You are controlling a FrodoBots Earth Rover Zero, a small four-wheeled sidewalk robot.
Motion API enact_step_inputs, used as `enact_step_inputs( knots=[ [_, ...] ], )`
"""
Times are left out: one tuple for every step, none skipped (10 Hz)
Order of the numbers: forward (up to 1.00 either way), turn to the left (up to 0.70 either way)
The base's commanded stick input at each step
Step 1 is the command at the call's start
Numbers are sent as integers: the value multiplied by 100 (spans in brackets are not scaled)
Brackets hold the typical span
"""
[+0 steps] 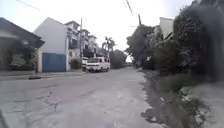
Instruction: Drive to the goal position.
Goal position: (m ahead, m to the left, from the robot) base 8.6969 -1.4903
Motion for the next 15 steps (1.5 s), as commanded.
enact_step_inputs(
  knots=[
    [50,0],
    [50,0],
    [50,0],
    [50,0],
    [50,0],
    [50,-32],
    [50,-50],
    [50,-50],
    [50,-50],
    [50,-50],
    [50,-50],
    [50,-50],
    [50,-50],
    [50,-50],
    [50,-50]
  ],
)
